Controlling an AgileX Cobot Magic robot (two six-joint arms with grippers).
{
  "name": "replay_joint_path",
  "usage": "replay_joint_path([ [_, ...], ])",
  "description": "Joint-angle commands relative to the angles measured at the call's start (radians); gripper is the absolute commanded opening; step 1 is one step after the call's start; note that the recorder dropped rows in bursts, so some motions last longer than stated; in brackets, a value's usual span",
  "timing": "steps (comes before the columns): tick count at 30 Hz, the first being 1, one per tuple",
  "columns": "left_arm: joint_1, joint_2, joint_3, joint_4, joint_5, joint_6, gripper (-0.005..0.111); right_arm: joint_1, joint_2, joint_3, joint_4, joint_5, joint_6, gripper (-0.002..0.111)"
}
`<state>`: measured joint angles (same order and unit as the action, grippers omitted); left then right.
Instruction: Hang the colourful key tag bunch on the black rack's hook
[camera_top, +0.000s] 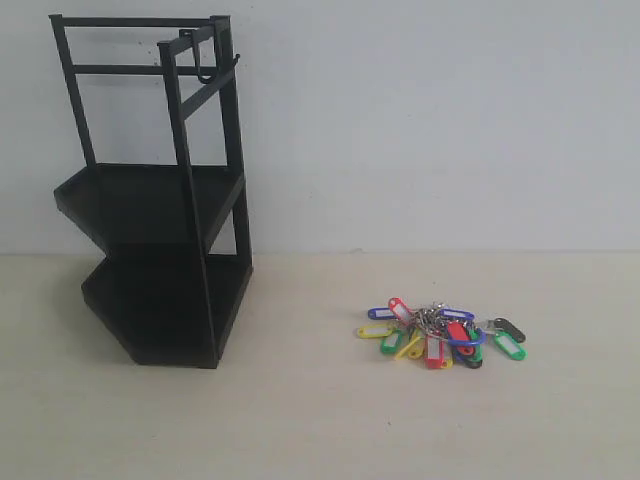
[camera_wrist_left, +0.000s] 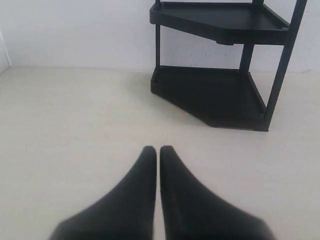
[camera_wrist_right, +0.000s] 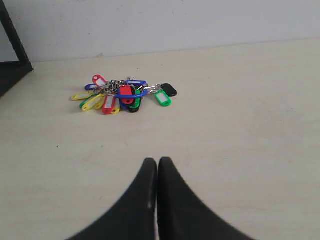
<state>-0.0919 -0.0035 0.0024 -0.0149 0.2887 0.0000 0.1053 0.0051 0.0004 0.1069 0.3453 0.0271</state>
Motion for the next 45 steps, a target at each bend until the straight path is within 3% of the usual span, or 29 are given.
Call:
replay_joint_path([
  [1, 0.002, 0.004, -0.002, -0.003, -0.003, 0.0, 0.004, -0.005, -0.005, 0.0, -0.008, -0.014, -0.002, 0.0],
  [13, 0.002, 0.004, -0.002, -0.003, -0.003, 0.0, 0.004, -0.005, -0.005, 0.0, -0.008, -0.057, -0.002, 0.0],
  [16, 0.002, 0.004, -0.002, -0.003, -0.003, 0.0, 0.004, -0.005, -0.005, 0.0, -0.008, -0.28, -0.002, 0.0],
  [20, 0.002, 0.004, -0.002, -0.003, -0.003, 0.0, 0.004, -0.005, -0.005, 0.0, -0.008, -0.727, -0.002, 0.0],
  [25, 0.002, 0.004, -0.002, -0.003, -0.003, 0.0, 0.004, -0.005, -0.005, 0.0, -0.008, -0.957, 0.014, 0.0],
  [29, 0.002, 0.004, -0.002, -0.003, -0.003, 0.0, 0.004, -0.005, -0.005, 0.0, 0.012, -1.191, 0.164, 0.0],
  [35, 0.002, 0.004, -0.002, -0.003, -0.003, 0.0, 0.004, -0.005, 0.078, -0.323, 0.06, -0.858, 0.179, 0.0],
  [41, 0.002, 0.004, -0.002, -0.003, -0.003, 0.0, 0.004, -0.005, 0.39, -0.639, 0.047, -0.23, 0.165, 0.0],
  [45, 0.002, 0.004, -0.002, -0.003, -0.003, 0.0, 0.004, -0.005, 0.578, -0.717, 0.032, 0.095, 0.039, 0.0],
])
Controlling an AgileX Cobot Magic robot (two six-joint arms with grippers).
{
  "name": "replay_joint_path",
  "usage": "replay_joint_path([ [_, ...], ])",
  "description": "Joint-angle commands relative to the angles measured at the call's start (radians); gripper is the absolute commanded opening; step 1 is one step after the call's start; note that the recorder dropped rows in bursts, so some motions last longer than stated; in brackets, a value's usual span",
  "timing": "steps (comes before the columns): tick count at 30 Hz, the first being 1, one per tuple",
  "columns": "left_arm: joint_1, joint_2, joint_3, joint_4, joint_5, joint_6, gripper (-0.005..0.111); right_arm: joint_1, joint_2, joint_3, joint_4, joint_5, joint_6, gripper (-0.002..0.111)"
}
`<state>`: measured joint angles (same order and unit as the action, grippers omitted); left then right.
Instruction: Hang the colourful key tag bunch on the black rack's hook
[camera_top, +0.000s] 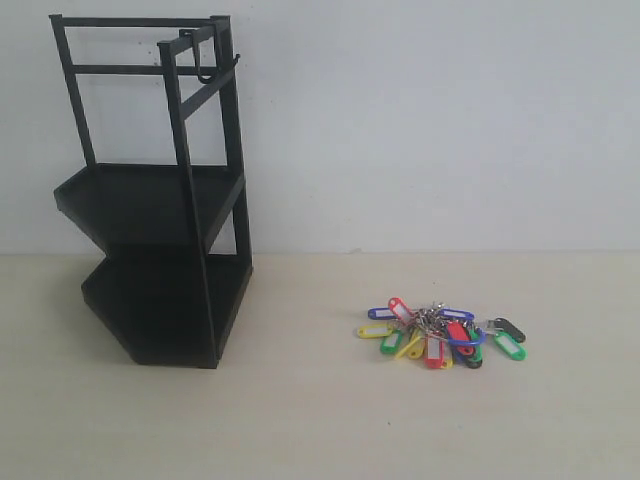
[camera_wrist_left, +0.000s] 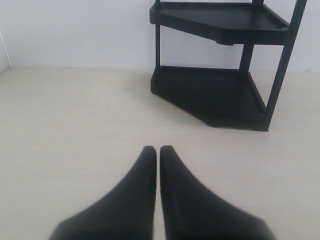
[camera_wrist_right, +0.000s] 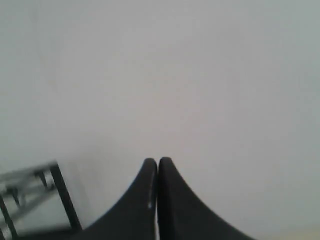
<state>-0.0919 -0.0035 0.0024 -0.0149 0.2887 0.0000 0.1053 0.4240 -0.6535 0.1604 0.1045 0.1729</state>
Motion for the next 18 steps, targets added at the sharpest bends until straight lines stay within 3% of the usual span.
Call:
replay_joint_path([
  [1, 0.002, 0.004, -0.002, -0.003, -0.003, 0.0, 0.004, -0.005, 0.199, -0.067, -0.022, 0.364, -0.154, 0.0],
  [4, 0.002, 0.004, -0.002, -0.003, -0.003, 0.0, 0.004, -0.003, 0.29, -0.067, -0.014, 0.41, -0.21, 0.0],
  [8, 0.002, 0.004, -0.002, -0.003, -0.003, 0.0, 0.004, -0.003, 0.432, -0.074, -0.01, 0.42, -0.437, 0.0],
  [12, 0.002, 0.004, -0.002, -0.003, -0.003, 0.0, 0.004, -0.003, 0.638, -0.155, -0.006, 0.543, -0.478, 0.001],
  [16, 0.002, 0.004, -0.002, -0.003, -0.003, 0.0, 0.004, -0.003, 0.858, -0.262, 0.013, 0.631, -0.507, 0.017],
  [18, 0.002, 0.004, -0.002, -0.003, -0.003, 0.0, 0.004, -0.003, 0.955, -0.311, 0.018, 0.629, -0.553, 0.032],
])
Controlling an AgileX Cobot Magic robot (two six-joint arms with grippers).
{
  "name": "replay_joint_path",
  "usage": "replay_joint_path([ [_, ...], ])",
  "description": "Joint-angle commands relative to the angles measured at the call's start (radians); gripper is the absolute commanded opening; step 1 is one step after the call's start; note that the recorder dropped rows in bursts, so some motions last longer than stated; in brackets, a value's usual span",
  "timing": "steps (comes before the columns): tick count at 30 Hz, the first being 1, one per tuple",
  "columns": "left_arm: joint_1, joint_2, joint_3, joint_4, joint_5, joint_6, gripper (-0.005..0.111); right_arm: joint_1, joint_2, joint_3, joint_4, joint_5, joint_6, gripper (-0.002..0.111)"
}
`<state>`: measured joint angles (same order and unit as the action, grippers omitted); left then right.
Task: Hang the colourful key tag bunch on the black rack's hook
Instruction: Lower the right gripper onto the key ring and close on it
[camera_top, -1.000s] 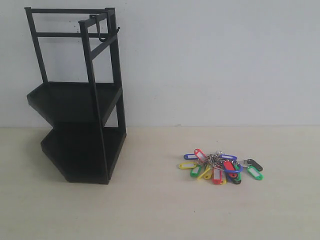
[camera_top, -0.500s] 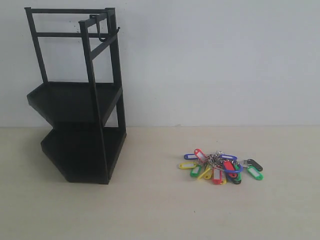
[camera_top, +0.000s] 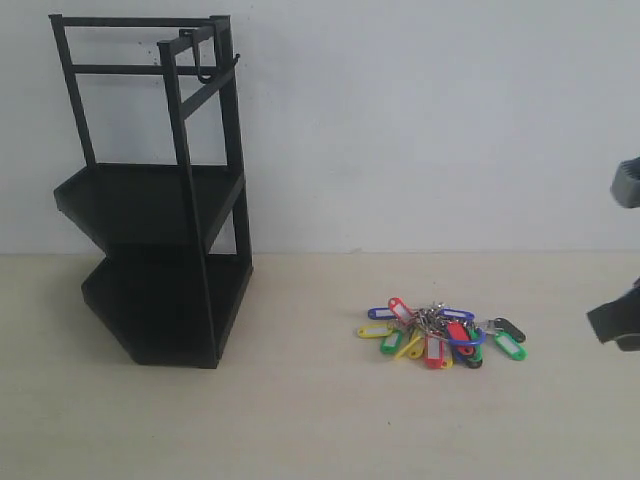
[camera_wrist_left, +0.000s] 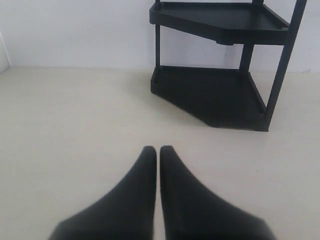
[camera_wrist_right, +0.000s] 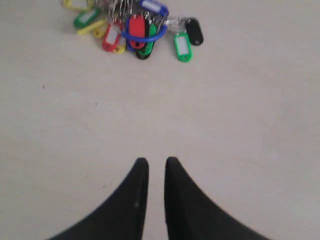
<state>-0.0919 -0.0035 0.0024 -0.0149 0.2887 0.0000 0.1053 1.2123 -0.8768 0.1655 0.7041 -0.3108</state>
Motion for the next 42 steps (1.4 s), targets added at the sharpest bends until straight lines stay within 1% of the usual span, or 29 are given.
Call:
replay_joint_path([
  [1, 0.002, 0.004, -0.002, -0.003, -0.003, 0.0, 0.004, 0.003, 0.202, -0.105, 0.015, 0.022, -0.101, 0.039],
  [2, 0.002, 0.004, -0.002, -0.003, -0.003, 0.0, 0.004, 0.01, 0.244, -0.125, 0.015, 0.01, -0.122, 0.045],
  [3, 0.002, 0.004, -0.002, -0.003, -0.003, 0.0, 0.004, 0.02, 0.285, -0.142, 0.017, -0.011, -0.134, 0.048],
  [7, 0.002, 0.004, -0.002, -0.003, -0.003, 0.0, 0.004, 0.081, 0.43, -0.206, 0.017, -0.119, -0.183, 0.048],
  [8, 0.002, 0.004, -0.002, -0.003, -0.003, 0.0, 0.004, 0.116, 0.502, -0.248, 0.012, -0.162, -0.188, 0.048],
  [9, 0.002, 0.004, -0.002, -0.003, -0.003, 0.0, 0.004, 0.127, 0.537, -0.272, 0.009, -0.175, -0.188, 0.048],
  [12, 0.002, 0.004, -0.002, -0.003, -0.003, 0.0, 0.004, 0.136, 0.684, -0.378, 0.007, -0.184, -0.203, 0.048],
  [15, 0.002, 0.004, -0.002, -0.003, -0.003, 0.0, 0.004, 0.136, 0.774, -0.438, 0.01, -0.196, -0.222, 0.048],
  [18, 0.002, 0.004, -0.002, -0.003, -0.003, 0.0, 0.004, 0.138, 0.806, -0.44, 0.016, -0.256, -0.243, 0.048],
  [22, 0.002, 0.004, -0.002, -0.003, -0.003, 0.0, 0.004, 0.17, 0.817, -0.44, 0.023, -0.299, -0.369, 0.048],
  [25, 0.002, 0.004, -0.002, -0.003, -0.003, 0.0, 0.004, 0.183, 0.835, -0.44, 0.025, -0.356, -0.375, 0.05],
  [29, 0.002, 0.004, -0.002, -0.003, -0.003, 0.0, 0.004, 0.183, 0.848, -0.44, 0.025, -0.396, -0.375, 0.05],
  [42, 0.002, 0.004, -0.002, -0.003, -0.003, 0.0, 0.004, 0.183, 0.86, -0.44, 0.012, -0.392, -0.38, 0.05],
])
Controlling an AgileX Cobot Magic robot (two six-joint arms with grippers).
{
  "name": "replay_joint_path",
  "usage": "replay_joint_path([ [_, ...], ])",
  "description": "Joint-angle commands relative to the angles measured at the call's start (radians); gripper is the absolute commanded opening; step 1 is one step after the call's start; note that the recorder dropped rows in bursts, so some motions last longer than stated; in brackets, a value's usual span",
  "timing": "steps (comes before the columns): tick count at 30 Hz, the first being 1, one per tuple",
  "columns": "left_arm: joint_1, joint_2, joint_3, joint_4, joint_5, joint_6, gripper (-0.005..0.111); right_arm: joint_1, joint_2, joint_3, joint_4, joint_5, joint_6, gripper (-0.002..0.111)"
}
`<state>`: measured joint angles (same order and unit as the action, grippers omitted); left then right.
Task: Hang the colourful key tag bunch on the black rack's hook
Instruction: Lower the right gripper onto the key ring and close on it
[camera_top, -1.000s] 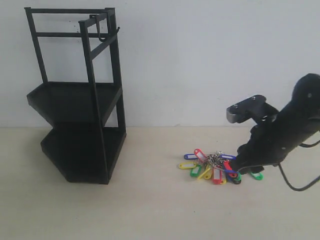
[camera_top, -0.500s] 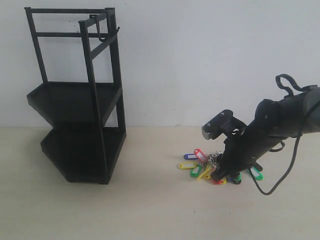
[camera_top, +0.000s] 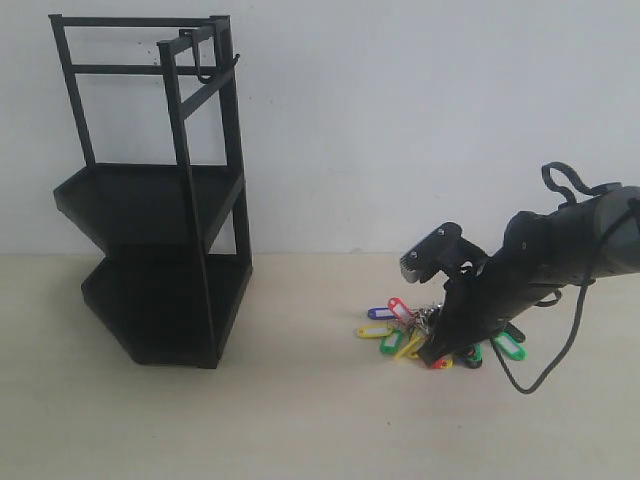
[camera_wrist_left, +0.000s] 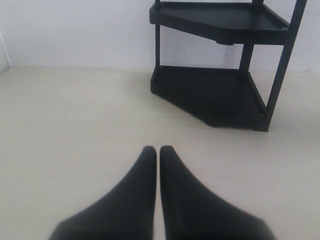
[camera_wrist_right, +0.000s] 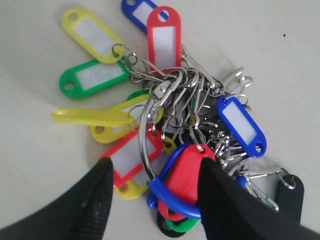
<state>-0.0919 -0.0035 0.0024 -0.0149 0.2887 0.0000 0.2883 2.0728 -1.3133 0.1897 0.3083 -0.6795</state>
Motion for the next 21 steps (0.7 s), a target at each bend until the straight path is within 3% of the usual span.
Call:
replay_joint_path([
  [1, 0.002, 0.004, -0.002, -0.003, -0.003, 0.0, 0.004, 0.0, -0.001, -0.004, -0.013, 0.006, -0.011, 0.05],
  [13, 0.002, 0.004, -0.002, -0.003, -0.003, 0.0, 0.004, 0.0, -0.002, -0.004, -0.016, 0.065, -0.007, 0.05],
  [21, 0.002, 0.004, -0.002, -0.003, -0.003, 0.0, 0.004, 0.0, 0.032, -0.004, -0.016, 0.002, -0.009, 0.05],
])
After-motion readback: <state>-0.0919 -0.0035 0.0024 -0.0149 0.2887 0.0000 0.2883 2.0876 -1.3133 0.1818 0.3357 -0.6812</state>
